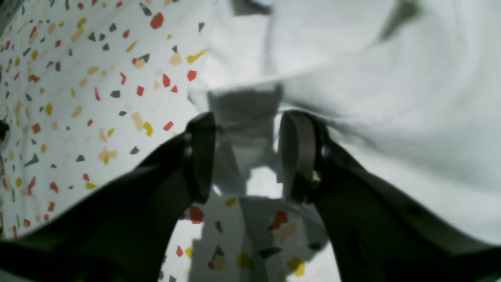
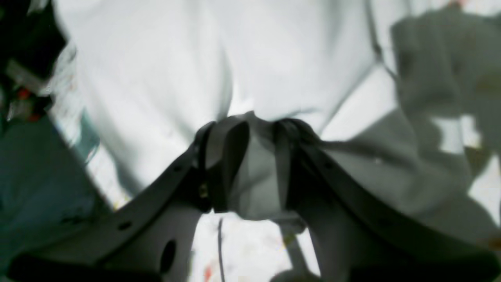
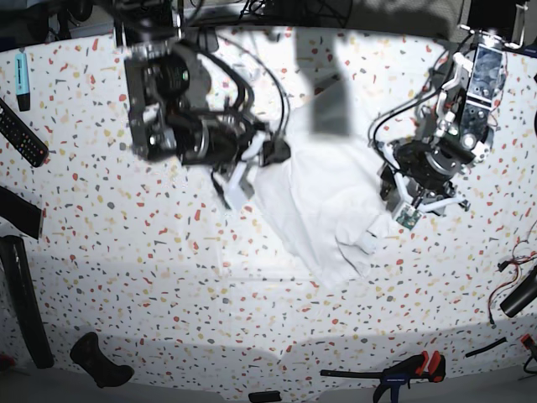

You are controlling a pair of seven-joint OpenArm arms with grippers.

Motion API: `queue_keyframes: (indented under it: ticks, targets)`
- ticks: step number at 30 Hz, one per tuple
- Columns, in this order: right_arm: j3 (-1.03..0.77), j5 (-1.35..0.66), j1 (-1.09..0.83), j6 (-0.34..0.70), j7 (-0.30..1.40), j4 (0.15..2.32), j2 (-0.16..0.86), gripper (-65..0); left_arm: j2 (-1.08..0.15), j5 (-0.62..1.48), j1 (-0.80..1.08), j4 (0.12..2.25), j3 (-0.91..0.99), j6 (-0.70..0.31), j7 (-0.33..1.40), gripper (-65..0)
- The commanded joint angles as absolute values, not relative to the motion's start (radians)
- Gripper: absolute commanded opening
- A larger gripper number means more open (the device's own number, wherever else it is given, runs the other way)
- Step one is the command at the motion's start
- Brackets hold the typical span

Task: Fold the T-shirt properly
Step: 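Grasp the bundle edges with both grippers and fold it once more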

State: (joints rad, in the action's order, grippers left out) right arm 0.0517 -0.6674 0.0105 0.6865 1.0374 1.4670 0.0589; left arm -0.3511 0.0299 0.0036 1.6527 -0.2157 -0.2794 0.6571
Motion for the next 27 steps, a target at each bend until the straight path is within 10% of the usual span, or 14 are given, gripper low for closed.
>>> queue_keyframes:
  ticks: [1, 17, 27]
  targets:
    - [0.054, -0.678, -0.006, 0.698, 1.080, 1.504, 0.058, -46.0, -0.358, 0.035, -0.012, 1.667, -0.210, -0.269, 0.631, -38.4]
    - [0.078, -0.760, -0.011, 0.698, 1.056, 1.926, 0.043, -46.0, -0.358, 0.035, -0.020, 1.667, -0.210, -0.269, 0.631, -38.4]
    - [0.265, -0.372, 0.205, 0.698, 0.828, 1.653, -0.106, -46.0, -0.358, 0.087, -0.019, 1.667, -0.210, -0.269, 0.635, -38.4]
